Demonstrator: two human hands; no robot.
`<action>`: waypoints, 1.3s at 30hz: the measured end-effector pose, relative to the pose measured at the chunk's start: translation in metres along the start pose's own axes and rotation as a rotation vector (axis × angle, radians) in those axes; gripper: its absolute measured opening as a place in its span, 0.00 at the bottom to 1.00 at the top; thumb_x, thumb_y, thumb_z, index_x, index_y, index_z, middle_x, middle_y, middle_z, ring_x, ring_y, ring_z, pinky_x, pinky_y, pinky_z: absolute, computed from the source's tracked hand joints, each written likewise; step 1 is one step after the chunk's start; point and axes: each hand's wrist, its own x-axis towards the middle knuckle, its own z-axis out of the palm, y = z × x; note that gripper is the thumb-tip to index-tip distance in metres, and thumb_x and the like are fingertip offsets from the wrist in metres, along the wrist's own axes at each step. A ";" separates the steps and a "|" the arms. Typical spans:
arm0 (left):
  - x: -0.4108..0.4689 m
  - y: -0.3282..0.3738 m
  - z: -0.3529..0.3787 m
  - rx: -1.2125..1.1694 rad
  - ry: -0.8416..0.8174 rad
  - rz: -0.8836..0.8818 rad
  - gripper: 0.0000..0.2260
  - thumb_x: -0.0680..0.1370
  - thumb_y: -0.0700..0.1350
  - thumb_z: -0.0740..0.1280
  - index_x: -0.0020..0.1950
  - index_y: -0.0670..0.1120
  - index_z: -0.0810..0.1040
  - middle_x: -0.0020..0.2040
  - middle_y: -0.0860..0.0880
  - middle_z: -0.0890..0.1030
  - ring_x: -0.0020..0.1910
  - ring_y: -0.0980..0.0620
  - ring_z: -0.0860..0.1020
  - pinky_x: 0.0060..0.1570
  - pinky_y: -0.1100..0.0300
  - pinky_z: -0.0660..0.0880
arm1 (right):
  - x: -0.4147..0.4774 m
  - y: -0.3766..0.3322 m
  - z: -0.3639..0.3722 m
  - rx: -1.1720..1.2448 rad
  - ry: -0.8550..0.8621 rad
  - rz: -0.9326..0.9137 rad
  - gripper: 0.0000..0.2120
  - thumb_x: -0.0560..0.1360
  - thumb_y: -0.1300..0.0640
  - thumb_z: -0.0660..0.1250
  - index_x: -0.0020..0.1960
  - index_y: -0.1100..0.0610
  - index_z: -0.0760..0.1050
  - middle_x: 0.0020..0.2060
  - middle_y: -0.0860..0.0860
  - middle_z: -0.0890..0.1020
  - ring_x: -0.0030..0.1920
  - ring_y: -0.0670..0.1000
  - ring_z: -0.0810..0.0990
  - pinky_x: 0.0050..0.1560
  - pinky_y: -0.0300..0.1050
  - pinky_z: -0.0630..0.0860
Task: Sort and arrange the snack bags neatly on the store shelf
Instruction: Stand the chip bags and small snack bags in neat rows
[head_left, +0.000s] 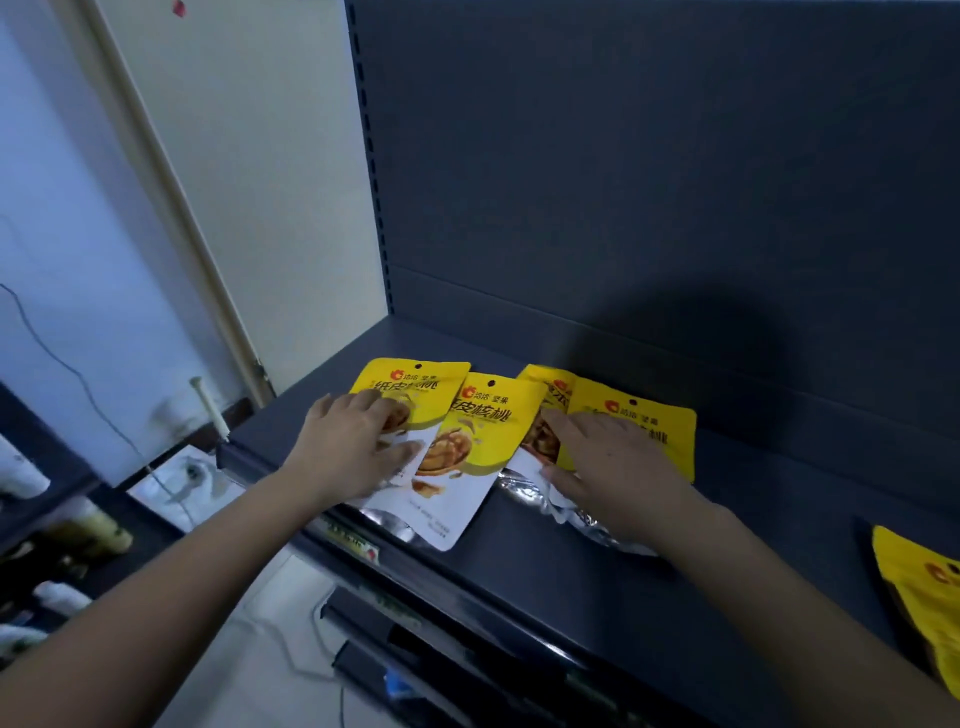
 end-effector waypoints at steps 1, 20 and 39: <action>0.004 -0.003 0.002 -0.007 -0.014 -0.034 0.46 0.61 0.72 0.38 0.69 0.51 0.69 0.67 0.50 0.71 0.67 0.47 0.69 0.66 0.51 0.59 | 0.004 0.000 0.001 0.022 -0.009 -0.003 0.28 0.81 0.43 0.50 0.76 0.52 0.49 0.71 0.50 0.65 0.69 0.53 0.64 0.68 0.48 0.61; 0.064 -0.056 0.016 -1.110 -0.210 -0.505 0.27 0.74 0.53 0.71 0.68 0.45 0.66 0.61 0.47 0.75 0.56 0.48 0.76 0.48 0.57 0.75 | 0.107 -0.049 0.013 0.903 -0.063 0.286 0.16 0.79 0.48 0.60 0.64 0.51 0.68 0.59 0.50 0.73 0.61 0.51 0.72 0.52 0.40 0.68; 0.135 -0.071 0.000 -1.577 -0.407 -0.155 0.28 0.69 0.57 0.70 0.62 0.41 0.75 0.55 0.42 0.82 0.54 0.42 0.81 0.59 0.47 0.75 | 0.162 -0.057 -0.016 1.771 0.950 0.750 0.07 0.74 0.68 0.66 0.43 0.56 0.75 0.38 0.50 0.81 0.37 0.44 0.81 0.38 0.38 0.80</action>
